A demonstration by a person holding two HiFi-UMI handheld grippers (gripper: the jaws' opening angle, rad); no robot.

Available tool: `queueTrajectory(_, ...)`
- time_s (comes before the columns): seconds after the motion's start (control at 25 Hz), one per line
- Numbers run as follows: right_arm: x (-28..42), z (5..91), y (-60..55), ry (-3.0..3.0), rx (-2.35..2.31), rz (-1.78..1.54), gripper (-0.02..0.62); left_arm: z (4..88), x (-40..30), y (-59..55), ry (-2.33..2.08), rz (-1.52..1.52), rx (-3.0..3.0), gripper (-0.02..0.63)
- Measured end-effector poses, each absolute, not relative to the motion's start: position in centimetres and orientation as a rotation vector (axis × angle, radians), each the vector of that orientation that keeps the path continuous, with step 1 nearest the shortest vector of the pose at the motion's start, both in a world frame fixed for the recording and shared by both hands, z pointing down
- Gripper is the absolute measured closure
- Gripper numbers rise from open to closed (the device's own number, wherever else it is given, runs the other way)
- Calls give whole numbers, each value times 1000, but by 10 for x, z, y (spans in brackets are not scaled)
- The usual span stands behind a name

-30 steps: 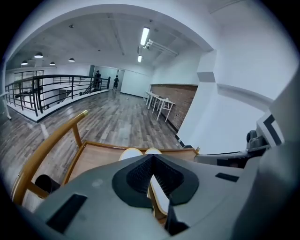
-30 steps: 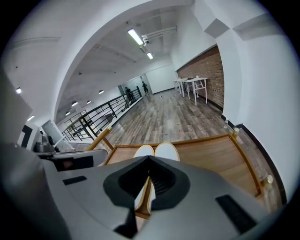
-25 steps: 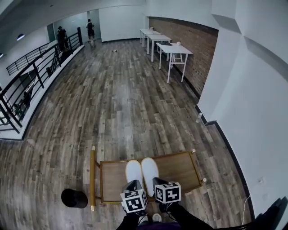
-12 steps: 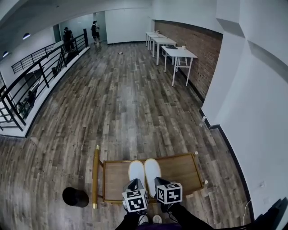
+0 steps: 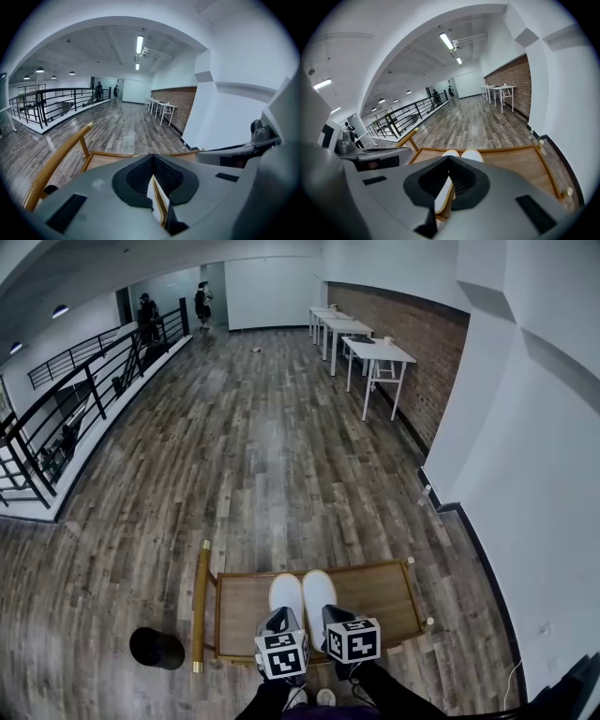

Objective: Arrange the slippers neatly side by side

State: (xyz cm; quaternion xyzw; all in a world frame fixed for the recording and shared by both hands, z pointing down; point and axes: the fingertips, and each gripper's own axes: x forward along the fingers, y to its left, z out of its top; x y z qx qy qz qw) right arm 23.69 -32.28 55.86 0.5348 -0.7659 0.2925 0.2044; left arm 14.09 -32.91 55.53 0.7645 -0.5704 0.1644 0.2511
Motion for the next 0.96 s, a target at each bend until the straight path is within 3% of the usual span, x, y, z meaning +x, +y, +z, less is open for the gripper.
queueTrajectory(0.96, 239, 562, -322, -2136, 1492, 843, 597, 561, 147, -324, -1551, 474, 2090, 604)
